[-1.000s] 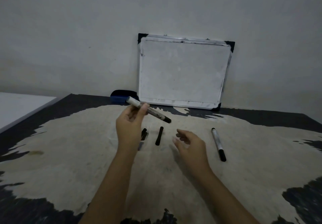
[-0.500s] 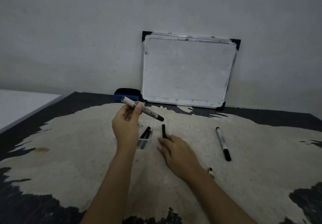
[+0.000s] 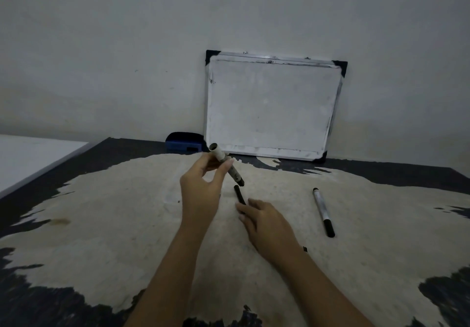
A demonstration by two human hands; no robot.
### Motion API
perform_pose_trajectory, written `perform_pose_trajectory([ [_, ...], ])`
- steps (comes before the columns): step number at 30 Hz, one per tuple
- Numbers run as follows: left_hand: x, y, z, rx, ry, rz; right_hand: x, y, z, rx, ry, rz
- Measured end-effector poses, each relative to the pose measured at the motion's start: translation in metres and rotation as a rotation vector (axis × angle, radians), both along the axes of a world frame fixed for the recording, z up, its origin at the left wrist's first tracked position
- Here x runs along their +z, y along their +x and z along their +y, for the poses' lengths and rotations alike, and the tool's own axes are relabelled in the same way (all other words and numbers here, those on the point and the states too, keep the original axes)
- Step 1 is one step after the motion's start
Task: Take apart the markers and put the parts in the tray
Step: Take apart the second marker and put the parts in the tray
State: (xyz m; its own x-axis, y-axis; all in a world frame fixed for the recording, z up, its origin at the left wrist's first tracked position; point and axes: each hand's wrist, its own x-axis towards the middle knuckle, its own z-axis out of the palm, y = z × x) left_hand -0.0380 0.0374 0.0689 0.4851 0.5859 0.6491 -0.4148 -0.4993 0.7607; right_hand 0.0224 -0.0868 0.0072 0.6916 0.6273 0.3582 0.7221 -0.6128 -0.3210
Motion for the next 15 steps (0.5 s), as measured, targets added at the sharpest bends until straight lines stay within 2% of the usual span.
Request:
perform_pose_trajectory([
  [4,-0.001,-0.001,-0.001,0.001,0.052,0.000,0.000,0.003,0.000,-0.007,0.126,-0.059],
  [7,0.000,-0.001,-0.002,0.010,0.055,0.007,0.002,0.003,-0.002,-0.105,0.194,-0.069],
  [9,0.002,-0.002,-0.003,0.026,0.081,0.017,0.010,0.001,-0.007,-0.185,0.379,-0.022],
  [12,0.006,-0.003,-0.004,0.072,0.197,0.002,0.029,0.004,-0.022,-0.230,0.766,0.217],
  [15,0.006,-0.001,-0.001,0.107,0.381,0.028,0.048,0.016,-0.042,-0.112,1.112,0.567],
])
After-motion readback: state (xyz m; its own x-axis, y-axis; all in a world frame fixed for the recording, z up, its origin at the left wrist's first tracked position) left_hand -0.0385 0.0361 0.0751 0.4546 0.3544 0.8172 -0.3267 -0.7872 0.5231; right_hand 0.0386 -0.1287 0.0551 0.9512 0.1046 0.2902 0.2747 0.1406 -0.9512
